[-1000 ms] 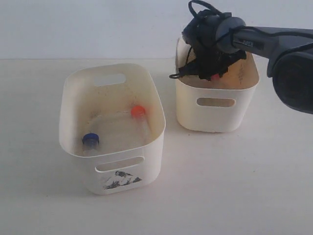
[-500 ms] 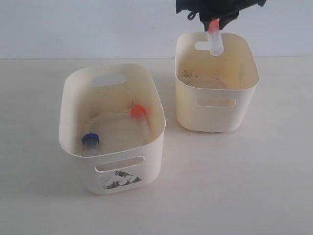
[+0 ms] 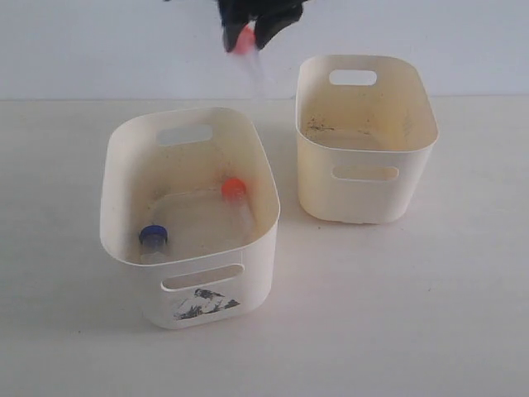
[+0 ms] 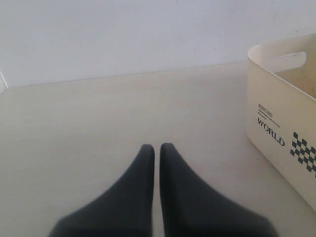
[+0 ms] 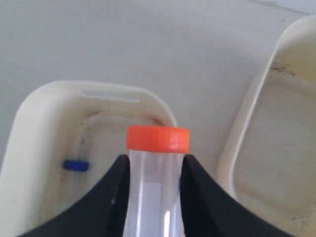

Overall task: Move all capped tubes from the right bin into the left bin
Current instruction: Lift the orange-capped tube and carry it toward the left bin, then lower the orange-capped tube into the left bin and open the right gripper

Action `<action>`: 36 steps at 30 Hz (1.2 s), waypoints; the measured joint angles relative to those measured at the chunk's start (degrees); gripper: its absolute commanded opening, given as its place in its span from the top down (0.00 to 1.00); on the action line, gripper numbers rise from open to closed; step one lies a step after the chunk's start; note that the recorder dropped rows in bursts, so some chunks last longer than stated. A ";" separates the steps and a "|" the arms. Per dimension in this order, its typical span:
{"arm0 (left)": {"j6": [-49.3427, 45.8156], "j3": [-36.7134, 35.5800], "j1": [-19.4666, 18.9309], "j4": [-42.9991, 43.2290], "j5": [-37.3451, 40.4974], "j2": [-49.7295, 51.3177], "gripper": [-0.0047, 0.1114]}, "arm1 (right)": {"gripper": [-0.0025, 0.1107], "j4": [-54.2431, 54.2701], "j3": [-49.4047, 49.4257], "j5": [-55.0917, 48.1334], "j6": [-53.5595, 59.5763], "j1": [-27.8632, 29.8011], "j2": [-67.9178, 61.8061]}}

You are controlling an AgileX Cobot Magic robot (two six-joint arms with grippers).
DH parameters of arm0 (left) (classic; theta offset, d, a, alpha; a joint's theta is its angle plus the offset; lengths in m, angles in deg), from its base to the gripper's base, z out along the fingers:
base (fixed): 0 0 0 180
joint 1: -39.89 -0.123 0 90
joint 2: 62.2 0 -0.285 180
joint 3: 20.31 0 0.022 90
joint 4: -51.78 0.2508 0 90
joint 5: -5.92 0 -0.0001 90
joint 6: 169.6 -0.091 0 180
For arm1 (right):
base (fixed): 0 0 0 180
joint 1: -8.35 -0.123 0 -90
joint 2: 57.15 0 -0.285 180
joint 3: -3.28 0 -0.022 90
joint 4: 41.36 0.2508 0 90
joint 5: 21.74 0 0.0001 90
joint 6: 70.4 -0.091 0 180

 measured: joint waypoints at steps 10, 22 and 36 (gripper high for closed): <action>0.00 0.00 0.00 0.00 0.00 0.00 0.92 | 0.98 4.33 9.98 3.45 -1.38 -5.78 0.00; 0.00 0.00 0.00 0.00 0.00 0.00 0.92 | 0.38 7.38 15.27 13.01 -0.50 -7.04 0.00; 0.00 0.00 0.00 0.00 0.00 0.00 0.92 | 0.95 7.68 15.61 8.73 0.56 -7.04 3.07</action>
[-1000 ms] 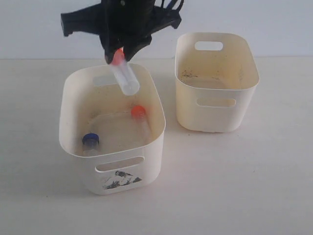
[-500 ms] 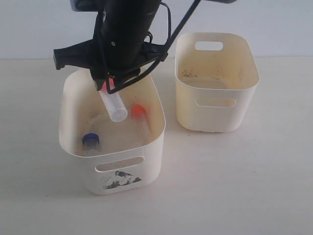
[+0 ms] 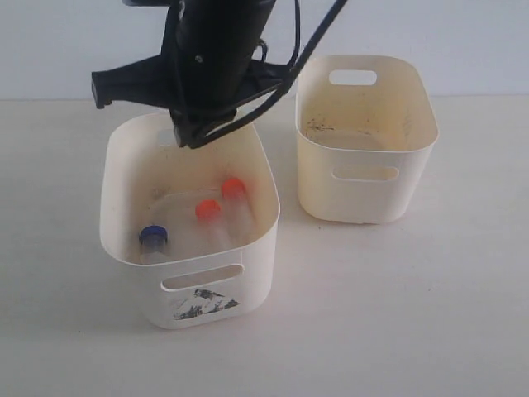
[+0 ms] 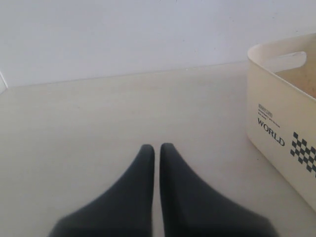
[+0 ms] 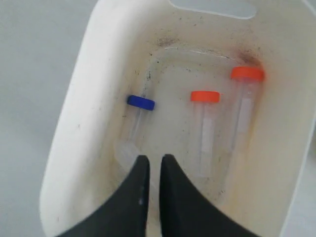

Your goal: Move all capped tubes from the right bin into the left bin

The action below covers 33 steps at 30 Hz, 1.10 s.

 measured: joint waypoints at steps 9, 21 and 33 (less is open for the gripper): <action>0.00 0.00 0.00 0.00 0.00 0.00 0.92 | 0.96 0.76 2.62 -8.71 0.16 -3.92 15.16; 0.00 0.00 0.00 0.00 0.00 0.00 0.92 | 0.96 5.54 2.62 -10.78 -0.11 -5.65 23.15; 0.00 0.00 0.00 0.00 0.00 0.00 0.92 | 0.96 3.13 21.58 7.11 0.49 -5.74 25.71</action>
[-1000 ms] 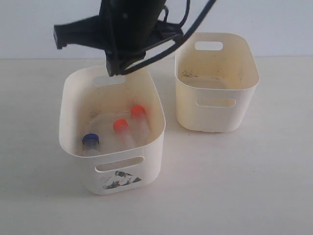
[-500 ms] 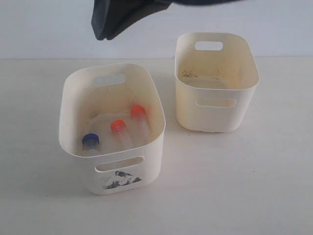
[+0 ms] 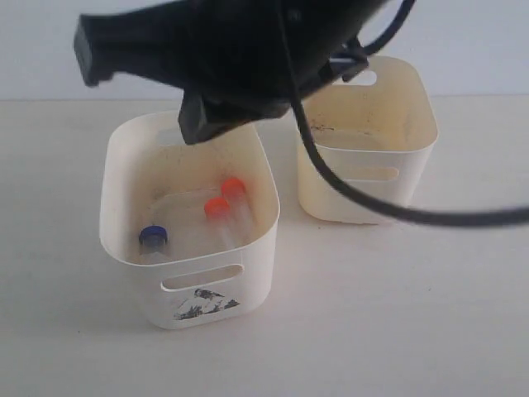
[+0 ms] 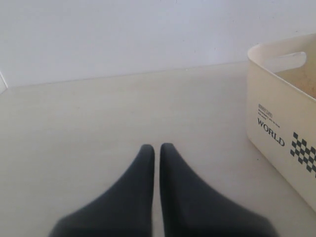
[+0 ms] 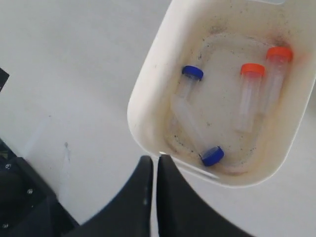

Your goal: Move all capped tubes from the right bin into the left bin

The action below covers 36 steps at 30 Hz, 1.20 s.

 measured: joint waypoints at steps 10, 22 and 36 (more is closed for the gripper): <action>0.00 0.00 0.00 0.00 0.00 0.00 0.92 | 0.96 0.54 33.05 37.37 1.40 3.36 12.34; 0.00 0.00 0.00 0.00 0.00 0.00 0.92 | 0.96 4.59 58.26 45.68 -8.19 30.91 39.14; 0.00 0.00 0.00 0.00 0.00 0.00 0.92 | 0.96 4.60 81.15 47.81 5.87 50.26 74.29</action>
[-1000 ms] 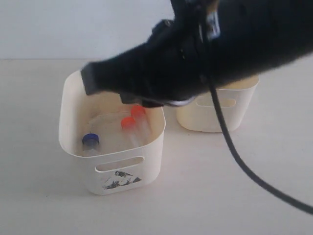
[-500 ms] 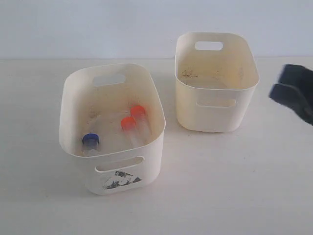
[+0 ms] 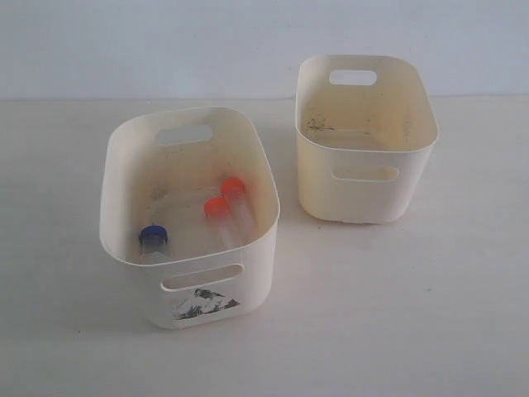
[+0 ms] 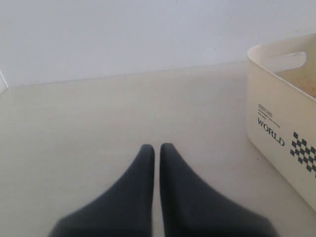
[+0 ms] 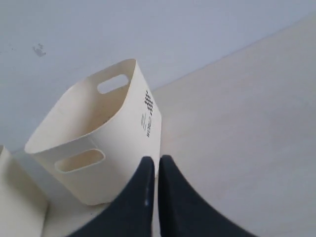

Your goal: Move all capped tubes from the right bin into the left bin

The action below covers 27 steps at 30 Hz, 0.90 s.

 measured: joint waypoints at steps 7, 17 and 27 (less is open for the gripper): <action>0.00 0.00 0.00 0.00 0.00 0.00 0.92 | 0.96 -0.41 -0.01 -7.78 11.36 0.10 8.65; 0.00 0.00 0.00 0.00 0.00 0.00 0.92 | 0.96 -0.51 0.29 -17.03 12.42 0.16 8.74; 0.00 0.00 0.00 0.00 0.00 0.00 0.92 | 0.96 -0.51 0.29 -17.13 12.42 0.16 8.74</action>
